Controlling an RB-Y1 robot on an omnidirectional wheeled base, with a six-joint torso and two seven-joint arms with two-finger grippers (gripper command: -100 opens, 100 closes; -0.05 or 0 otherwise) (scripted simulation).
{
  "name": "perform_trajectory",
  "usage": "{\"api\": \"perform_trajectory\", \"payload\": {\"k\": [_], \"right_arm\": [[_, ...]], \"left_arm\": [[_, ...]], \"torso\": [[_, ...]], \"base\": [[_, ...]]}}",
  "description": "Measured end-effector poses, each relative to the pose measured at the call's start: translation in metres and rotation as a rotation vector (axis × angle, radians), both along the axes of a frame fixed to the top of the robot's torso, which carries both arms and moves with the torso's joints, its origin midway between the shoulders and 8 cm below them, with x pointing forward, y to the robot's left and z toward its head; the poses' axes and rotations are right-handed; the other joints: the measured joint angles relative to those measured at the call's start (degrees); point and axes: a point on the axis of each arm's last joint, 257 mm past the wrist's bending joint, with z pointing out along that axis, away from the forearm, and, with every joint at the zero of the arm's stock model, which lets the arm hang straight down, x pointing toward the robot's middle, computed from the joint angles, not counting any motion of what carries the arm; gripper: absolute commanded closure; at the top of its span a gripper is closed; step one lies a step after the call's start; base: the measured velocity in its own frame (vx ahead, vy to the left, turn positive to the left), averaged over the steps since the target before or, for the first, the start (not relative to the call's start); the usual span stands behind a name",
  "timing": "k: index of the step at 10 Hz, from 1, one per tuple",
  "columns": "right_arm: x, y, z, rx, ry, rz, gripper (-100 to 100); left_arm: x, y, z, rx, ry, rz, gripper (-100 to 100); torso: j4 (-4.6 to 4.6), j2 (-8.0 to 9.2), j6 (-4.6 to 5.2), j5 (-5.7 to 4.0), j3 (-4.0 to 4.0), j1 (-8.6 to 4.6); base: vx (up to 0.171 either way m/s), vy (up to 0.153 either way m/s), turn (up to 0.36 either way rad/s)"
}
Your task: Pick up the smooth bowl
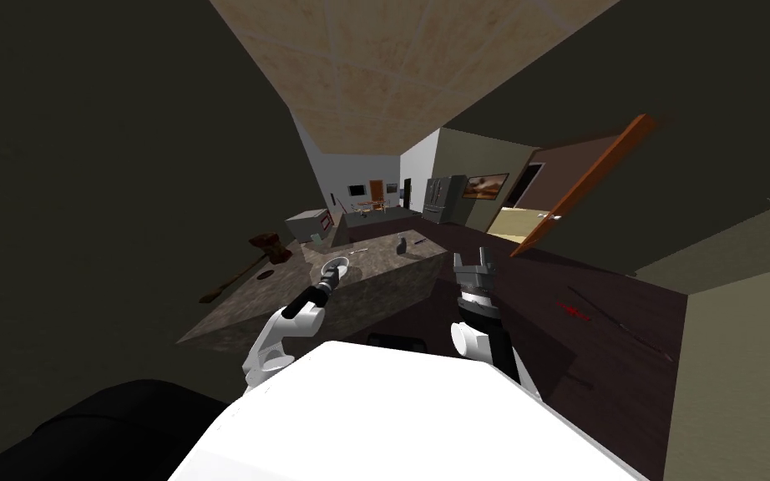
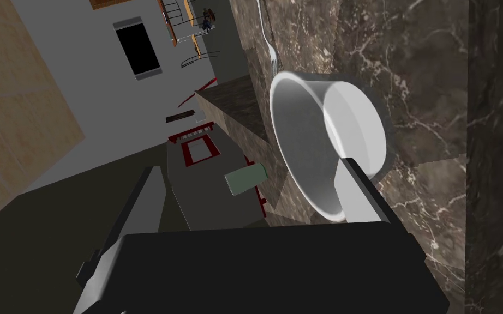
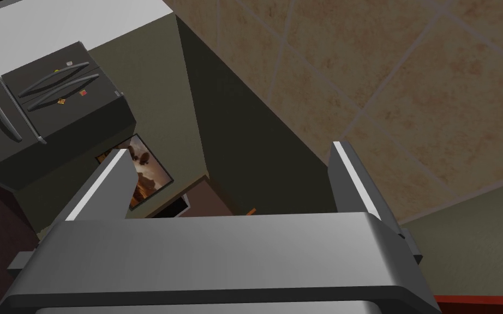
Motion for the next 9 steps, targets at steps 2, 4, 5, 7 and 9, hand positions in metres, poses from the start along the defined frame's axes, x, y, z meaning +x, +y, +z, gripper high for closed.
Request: {"api": "perform_trajectory", "payload": {"k": [2, 4, 5, 7, 9], "right_arm": [[0.000, 0.000, 0.000, 0.000, 0.000, 0.000, 0], [0.000, 0.000, 0.000, 0.000, 0.000, 0.000, 0], [0.000, 0.000, 0.000, 0.000, 0.000, 0.000, 0], [0.000, 0.000, 0.000, 0.000, 0.000, 0.000, 0], [0.000, 0.000, 0.000, 0.000, 0.000, 0.000, 0]], "left_arm": [[-0.002, 0.002, -0.009, -0.016, 0.044, 0.004, -100], [-0.005, 0.004, -0.018, -0.027, 0.087, 0.011, -100], [-0.006, 0.004, -0.021, -0.033, 0.106, 0.011, -100], [-0.009, 0.005, -0.028, -0.046, 0.150, 0.014, -100], [-0.013, 0.006, -0.038, -0.055, 0.193, 0.020, -100]], "torso": [[0.00, -0.01, 0.00, 0.01, 0.00, 0.04], [0.00, -0.04, -0.03, 0.00, -0.02, -0.03], [-0.01, -0.05, 0.00, 0.00, -0.03, -0.01], [-0.01, -0.04, -0.01, 0.01, -0.02, 0.05], [-0.01, -0.06, -0.03, 0.01, -0.03, -0.01]], "base": [[-0.030, 0.036, -0.078], [-0.016, 0.018, -0.040], [-0.021, 0.026, -0.056], [-0.022, 0.039, -0.060], [-0.014, 0.022, -0.036]]}}
